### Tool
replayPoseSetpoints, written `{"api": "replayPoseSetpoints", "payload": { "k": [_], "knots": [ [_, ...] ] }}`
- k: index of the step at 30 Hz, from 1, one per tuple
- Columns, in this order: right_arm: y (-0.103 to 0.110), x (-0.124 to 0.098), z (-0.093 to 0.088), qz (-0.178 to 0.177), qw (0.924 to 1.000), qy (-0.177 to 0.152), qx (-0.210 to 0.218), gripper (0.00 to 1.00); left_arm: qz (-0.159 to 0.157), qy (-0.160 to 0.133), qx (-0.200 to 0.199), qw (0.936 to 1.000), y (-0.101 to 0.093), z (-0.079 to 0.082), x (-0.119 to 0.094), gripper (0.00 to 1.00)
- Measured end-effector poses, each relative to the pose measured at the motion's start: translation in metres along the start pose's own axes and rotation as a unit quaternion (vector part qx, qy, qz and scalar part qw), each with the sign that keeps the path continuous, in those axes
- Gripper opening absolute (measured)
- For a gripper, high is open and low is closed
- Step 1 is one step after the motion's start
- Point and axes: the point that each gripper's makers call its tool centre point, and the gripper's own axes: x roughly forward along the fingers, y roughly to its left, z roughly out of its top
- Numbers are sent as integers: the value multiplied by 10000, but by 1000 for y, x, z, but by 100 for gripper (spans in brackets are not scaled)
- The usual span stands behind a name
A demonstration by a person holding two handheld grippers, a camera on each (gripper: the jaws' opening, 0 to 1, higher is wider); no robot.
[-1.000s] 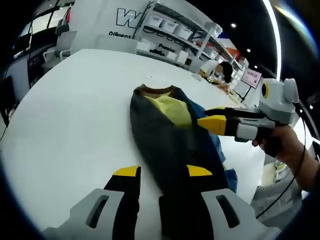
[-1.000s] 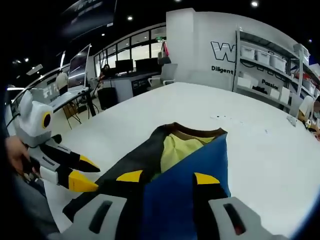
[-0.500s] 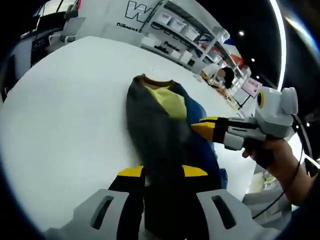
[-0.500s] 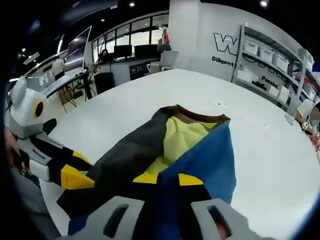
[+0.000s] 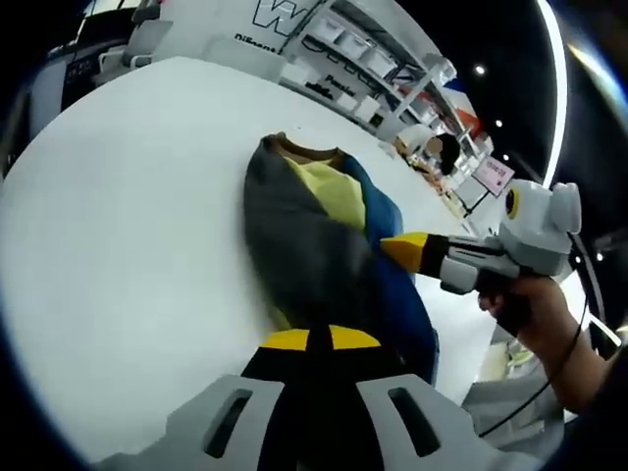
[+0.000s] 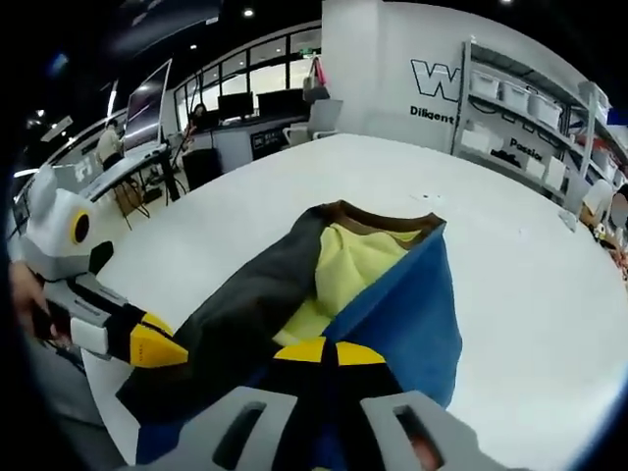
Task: Fold the garment on the visible template until the final outline fits inside the template.
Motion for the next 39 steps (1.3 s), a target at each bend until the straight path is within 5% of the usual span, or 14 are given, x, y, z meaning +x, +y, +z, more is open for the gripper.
{"api": "replayPoseSetpoints", "payload": {
  "k": [20, 39],
  "knots": [
    [-20, -17, -3, -118, 9994, -130, 293, 0, -238, -292, -509, 9980, -3, 18, -15, 0],
    [-59, -31, -17, -449, 9976, -60, 525, 0, 388, -960, -632, 9926, 45, 54, -53, 0]
  ]
}}
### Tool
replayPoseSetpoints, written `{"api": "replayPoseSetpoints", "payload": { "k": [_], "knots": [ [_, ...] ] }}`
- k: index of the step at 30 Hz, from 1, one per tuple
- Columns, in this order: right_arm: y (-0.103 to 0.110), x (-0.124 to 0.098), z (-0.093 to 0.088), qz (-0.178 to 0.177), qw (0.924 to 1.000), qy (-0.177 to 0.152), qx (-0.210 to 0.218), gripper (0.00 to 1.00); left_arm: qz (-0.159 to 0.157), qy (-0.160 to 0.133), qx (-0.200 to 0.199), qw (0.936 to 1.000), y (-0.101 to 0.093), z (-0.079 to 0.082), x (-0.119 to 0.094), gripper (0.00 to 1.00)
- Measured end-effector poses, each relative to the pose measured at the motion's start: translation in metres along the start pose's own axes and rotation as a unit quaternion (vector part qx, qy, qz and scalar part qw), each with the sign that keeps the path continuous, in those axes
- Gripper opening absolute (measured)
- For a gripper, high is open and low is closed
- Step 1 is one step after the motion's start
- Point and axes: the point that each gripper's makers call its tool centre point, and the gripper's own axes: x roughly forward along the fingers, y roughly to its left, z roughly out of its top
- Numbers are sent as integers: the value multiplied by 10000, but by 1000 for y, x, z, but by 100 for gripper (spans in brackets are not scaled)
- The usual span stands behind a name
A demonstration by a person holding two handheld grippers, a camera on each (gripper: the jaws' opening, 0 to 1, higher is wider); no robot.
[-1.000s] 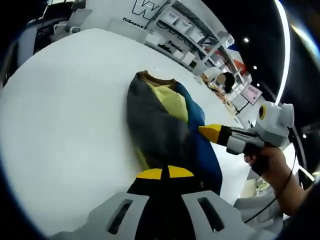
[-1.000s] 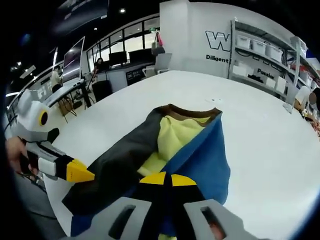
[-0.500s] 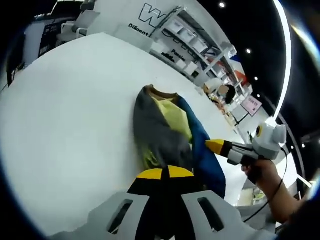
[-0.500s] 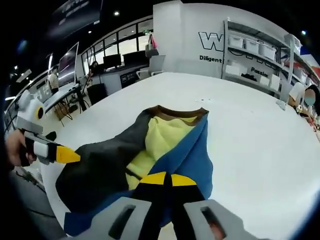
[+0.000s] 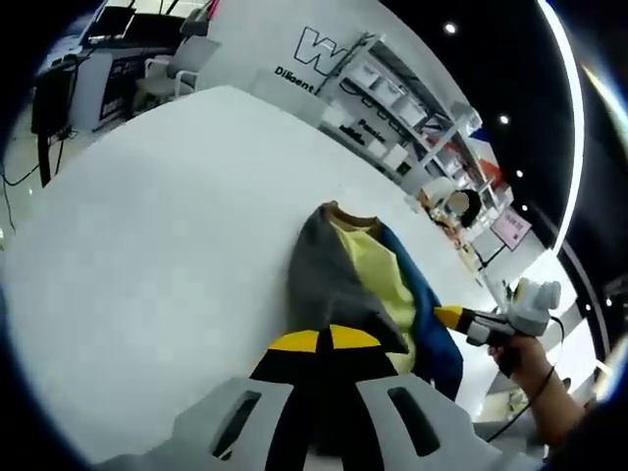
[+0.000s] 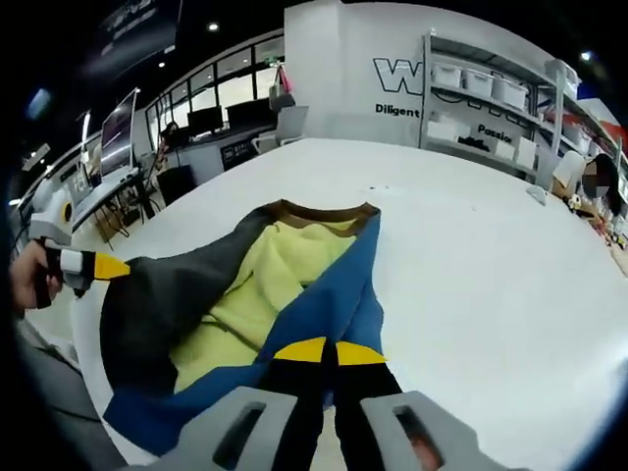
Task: Fold the garment on the visible template until the final outline fits inside the template.
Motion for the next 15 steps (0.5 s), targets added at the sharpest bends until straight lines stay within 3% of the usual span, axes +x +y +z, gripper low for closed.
{"api": "replayPoseSetpoints", "payload": {
  "k": [15],
  "knots": [
    [-40, 3, -12, -266, 9994, 219, 12, 0, 551, -338, 37, 9979, 49, 37, 0, 0]
  ]
}}
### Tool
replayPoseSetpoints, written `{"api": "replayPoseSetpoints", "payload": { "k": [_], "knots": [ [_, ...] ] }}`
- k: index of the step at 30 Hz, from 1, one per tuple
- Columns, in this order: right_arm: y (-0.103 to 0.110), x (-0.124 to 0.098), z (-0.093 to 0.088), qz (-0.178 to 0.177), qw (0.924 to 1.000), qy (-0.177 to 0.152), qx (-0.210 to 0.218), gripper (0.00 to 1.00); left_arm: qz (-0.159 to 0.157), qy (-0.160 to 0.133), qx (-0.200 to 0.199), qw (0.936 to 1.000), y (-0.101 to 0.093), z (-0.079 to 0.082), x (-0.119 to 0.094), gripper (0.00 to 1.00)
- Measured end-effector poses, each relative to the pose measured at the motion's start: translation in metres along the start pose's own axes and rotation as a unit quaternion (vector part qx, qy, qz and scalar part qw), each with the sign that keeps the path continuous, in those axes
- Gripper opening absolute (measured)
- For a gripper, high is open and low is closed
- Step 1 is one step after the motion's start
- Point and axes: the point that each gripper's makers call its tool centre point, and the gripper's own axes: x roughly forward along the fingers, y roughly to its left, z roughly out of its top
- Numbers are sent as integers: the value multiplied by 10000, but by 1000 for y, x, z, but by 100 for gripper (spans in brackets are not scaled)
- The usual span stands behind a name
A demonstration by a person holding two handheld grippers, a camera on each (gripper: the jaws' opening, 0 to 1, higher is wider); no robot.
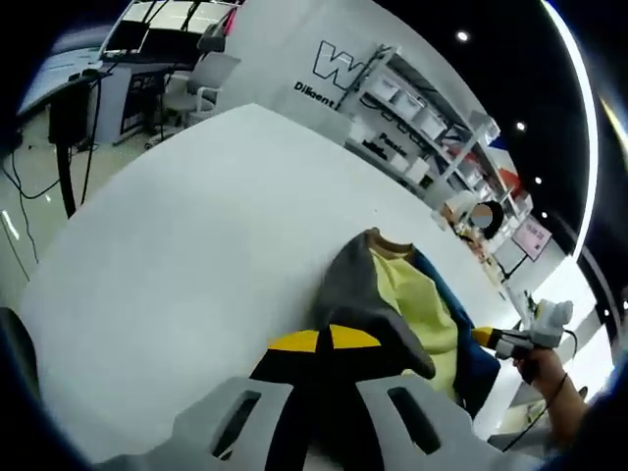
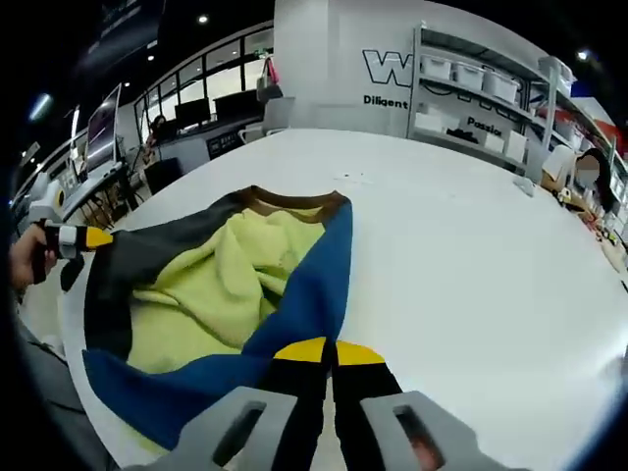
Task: Fold the garment on the visible template until the final outline fits inside the template.
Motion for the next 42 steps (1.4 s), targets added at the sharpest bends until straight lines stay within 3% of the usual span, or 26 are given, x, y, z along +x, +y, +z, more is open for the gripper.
{"api": "replayPoseSetpoints", "payload": {
  "k": [8, 18, 30, 33, 42],
  "knots": [
    [-20, 6, -8, -101, 9998, 166, -13, 0, 256, -91, 20, 9996, 21, 17, 10, 0],
    [-48, 5, -11, -273, 9993, 233, 47, 0, 511, -129, 151, 9985, 54, 50, 29, 0],
    [-63, 4, -18, -361, 9989, 312, 40, 0, 695, 64, 328, 9970, 72, 49, 45, 0],
    [-81, 4, -17, -417, 9983, 394, -45, 0, 773, 171, 553, 9953, 76, 49, 51, 0],
    [-102, 7, -21, -525, 9973, 495, -145, 0, 919, 279, 843, 9918, 81, 51, 60, 0]
  ]
}}
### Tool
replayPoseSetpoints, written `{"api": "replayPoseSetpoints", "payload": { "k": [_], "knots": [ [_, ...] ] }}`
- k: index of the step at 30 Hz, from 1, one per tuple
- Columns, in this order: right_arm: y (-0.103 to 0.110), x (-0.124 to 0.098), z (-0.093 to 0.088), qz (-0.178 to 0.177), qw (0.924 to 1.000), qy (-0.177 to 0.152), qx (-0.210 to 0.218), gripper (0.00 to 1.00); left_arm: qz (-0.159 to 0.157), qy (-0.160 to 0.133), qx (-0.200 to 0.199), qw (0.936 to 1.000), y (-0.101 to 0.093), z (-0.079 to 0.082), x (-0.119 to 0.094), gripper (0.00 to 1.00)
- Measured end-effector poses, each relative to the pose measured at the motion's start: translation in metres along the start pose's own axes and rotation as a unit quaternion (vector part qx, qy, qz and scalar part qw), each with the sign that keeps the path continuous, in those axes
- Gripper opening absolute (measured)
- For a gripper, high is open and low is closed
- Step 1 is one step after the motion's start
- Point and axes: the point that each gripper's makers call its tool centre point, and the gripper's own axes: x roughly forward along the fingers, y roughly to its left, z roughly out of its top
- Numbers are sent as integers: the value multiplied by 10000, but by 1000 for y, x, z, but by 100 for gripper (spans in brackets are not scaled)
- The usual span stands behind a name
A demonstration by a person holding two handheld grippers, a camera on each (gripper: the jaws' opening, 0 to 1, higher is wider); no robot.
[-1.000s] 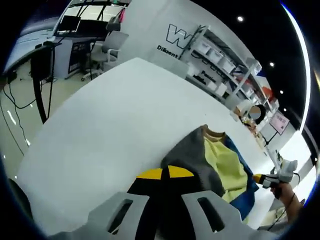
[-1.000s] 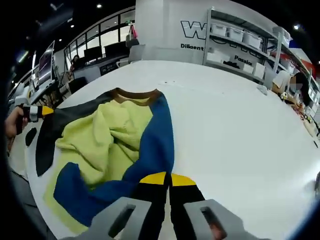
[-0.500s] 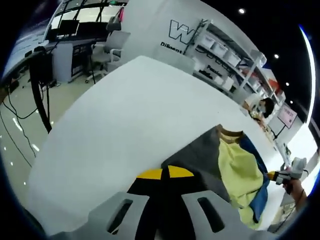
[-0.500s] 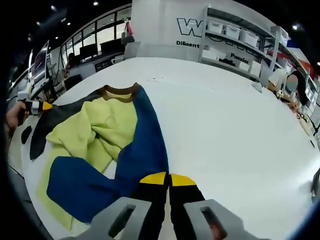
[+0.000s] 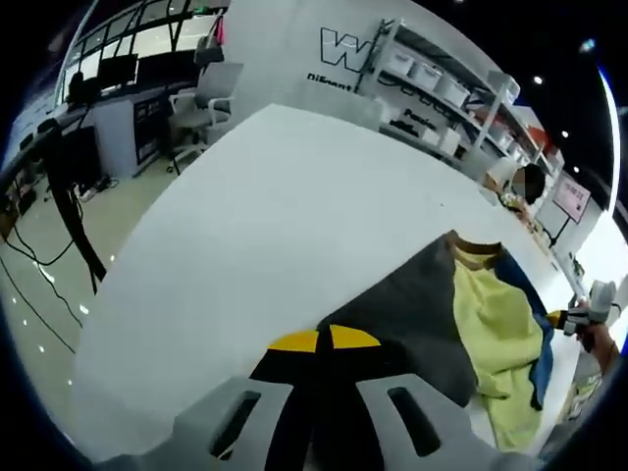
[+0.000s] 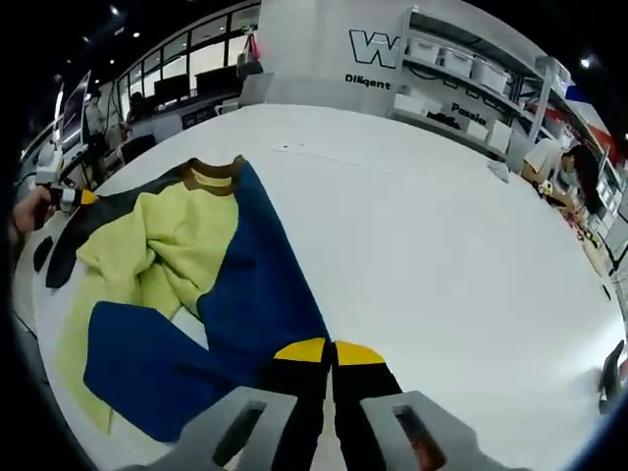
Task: Fold the garment on the visible template until the final outline fits inside the template.
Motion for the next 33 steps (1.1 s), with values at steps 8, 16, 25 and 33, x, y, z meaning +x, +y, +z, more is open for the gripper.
{"api": "replayPoseSetpoints", "payload": {
  "k": [8, 16, 25, 33],
  "knots": [
    [-16, 2, 3, -121, 9996, 29, -260, 0, 114, -4, 230, 9997, 1, 5, 3, 0],
    [-35, 6, 11, -241, 9985, 108, -485, 0, 129, 13, 590, 9982, -4, 12, 8, 0],
    [-59, 23, 19, -391, 9984, 142, -373, 0, 195, 59, 825, 9964, -9, 11, 10, 0],
    [-65, 29, 21, -466, 9979, 191, -396, 0, 221, 98, 1023, 9945, -8, 9, 11, 0]
  ]
}}
